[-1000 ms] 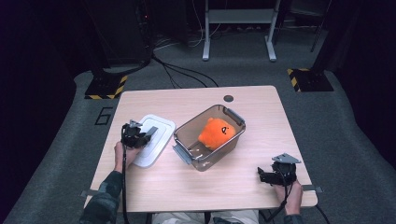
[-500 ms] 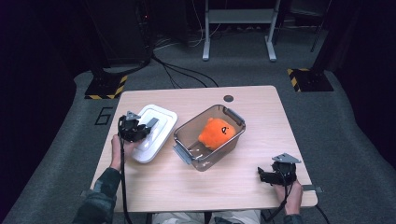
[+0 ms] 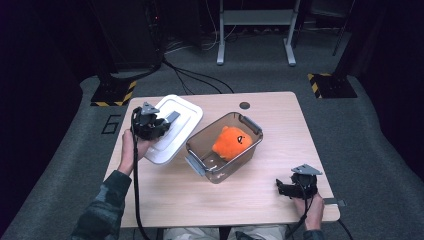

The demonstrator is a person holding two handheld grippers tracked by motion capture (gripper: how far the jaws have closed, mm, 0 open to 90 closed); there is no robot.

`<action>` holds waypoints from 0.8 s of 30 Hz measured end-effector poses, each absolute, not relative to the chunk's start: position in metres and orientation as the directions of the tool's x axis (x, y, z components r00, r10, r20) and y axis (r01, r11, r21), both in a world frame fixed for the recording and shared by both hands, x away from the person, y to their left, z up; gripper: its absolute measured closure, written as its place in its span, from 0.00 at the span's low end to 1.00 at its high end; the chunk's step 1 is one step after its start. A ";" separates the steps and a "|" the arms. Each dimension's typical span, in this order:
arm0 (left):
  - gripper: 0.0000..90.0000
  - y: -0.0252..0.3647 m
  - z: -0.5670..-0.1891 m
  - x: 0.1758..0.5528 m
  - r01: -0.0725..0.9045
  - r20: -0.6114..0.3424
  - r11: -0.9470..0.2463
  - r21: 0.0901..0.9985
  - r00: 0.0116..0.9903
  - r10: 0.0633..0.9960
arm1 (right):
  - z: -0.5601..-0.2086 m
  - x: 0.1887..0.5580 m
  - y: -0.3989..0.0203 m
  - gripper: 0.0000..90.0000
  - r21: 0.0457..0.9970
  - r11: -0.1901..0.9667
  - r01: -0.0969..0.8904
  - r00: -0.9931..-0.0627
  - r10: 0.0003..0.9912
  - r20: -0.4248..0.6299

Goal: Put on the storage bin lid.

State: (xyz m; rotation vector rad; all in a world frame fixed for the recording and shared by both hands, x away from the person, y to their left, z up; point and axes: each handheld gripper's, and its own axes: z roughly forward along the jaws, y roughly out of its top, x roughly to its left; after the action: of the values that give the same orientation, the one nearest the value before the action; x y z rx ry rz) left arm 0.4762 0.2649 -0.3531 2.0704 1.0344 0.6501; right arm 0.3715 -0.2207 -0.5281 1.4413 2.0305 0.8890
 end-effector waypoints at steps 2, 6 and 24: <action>0.74 0.259 -0.348 0.475 0.455 0.120 -0.428 0.781 0.563 0.818 | -0.528 0.372 -0.221 0.11 0.745 0.229 0.626 -0.320 0.947 -0.022; 0.74 0.246 -0.339 0.472 0.437 0.124 -0.439 0.785 0.583 0.803 | -0.528 0.372 -0.221 0.11 0.745 0.230 0.626 -0.320 0.947 -0.023; 0.74 0.164 -0.338 0.473 0.395 0.109 -0.506 0.767 0.697 0.709 | -0.528 0.371 -0.220 0.12 0.747 0.224 0.626 -0.312 0.950 -0.023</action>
State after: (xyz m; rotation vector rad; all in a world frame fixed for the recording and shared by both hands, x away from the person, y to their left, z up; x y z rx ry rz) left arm 0.4725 0.1641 -0.3380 2.1569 0.8390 0.5379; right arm 0.3712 -0.2204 -0.5280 1.4470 2.0207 0.8870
